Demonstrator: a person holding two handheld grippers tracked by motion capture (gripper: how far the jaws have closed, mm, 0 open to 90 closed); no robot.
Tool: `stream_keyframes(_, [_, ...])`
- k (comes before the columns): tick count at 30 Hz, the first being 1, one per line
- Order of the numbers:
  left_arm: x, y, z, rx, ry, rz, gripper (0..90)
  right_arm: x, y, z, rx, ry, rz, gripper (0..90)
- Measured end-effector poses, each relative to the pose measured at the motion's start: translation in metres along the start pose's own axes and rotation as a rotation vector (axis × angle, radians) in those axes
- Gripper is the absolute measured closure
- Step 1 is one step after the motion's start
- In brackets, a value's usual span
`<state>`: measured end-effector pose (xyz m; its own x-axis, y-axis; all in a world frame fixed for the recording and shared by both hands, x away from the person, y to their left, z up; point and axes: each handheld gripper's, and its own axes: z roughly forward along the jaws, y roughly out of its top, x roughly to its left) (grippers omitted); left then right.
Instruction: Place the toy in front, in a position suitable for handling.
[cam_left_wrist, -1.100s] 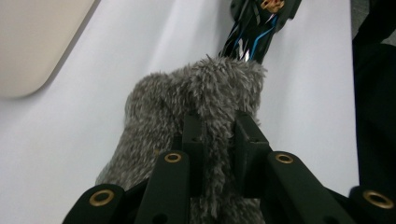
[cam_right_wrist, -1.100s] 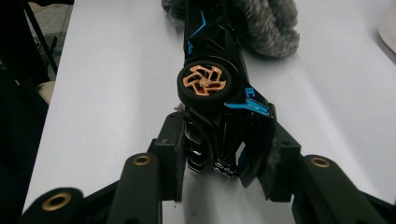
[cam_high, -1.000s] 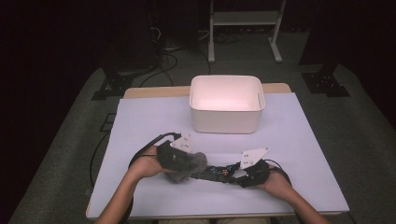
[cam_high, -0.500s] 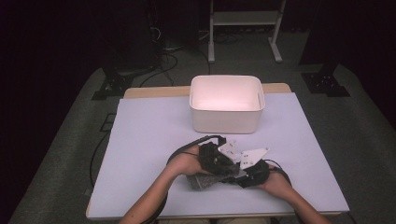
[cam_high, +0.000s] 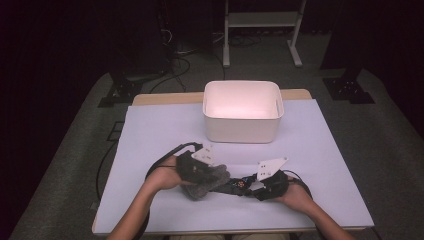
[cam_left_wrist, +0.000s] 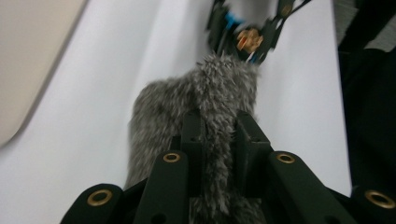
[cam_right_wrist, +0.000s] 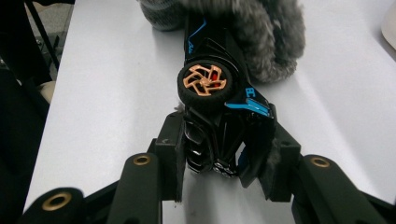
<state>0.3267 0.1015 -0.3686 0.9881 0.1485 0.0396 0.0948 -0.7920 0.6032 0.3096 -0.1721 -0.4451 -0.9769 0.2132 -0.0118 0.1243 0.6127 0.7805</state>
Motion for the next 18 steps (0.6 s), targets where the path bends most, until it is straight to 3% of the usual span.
stream_keyframes(4, [0.003, -0.018, -0.013, -0.018, 0.034, -0.035, 76.6, 0.000, 0.000, 0.000, 0.002, -0.001, 0.002, 56.4])
stream_keyframes(6, [0.004, -0.024, -0.012, -0.043, 0.021, -0.056, 76.6, -0.001, 0.002, 0.000, 0.014, 0.000, 0.009, 50.8])
stream_keyframes(9, [0.004, -0.024, -0.009, -0.061, 0.016, -0.064, 76.5, -0.001, 0.010, 0.002, 0.025, 0.005, 0.010, 43.2])
stream_keyframes(11, [0.004, -0.021, -0.007, -0.060, 0.009, -0.058, 76.2, 0.001, 0.019, 0.006, 0.044, -0.007, -0.024, 42.3])
stream_keyframes(15, [0.003, -0.016, 0.000, -0.067, 0.000, -0.049, 75.4, 0.003, 0.033, 0.015, 0.066, -0.002, -0.057, 42.9])
stream_keyframes(18, [0.004, -0.014, 0.002, -0.080, -0.002, -0.050, 75.4, 0.004, 0.043, 0.026, 0.121, 0.007, -0.078, 47.6])
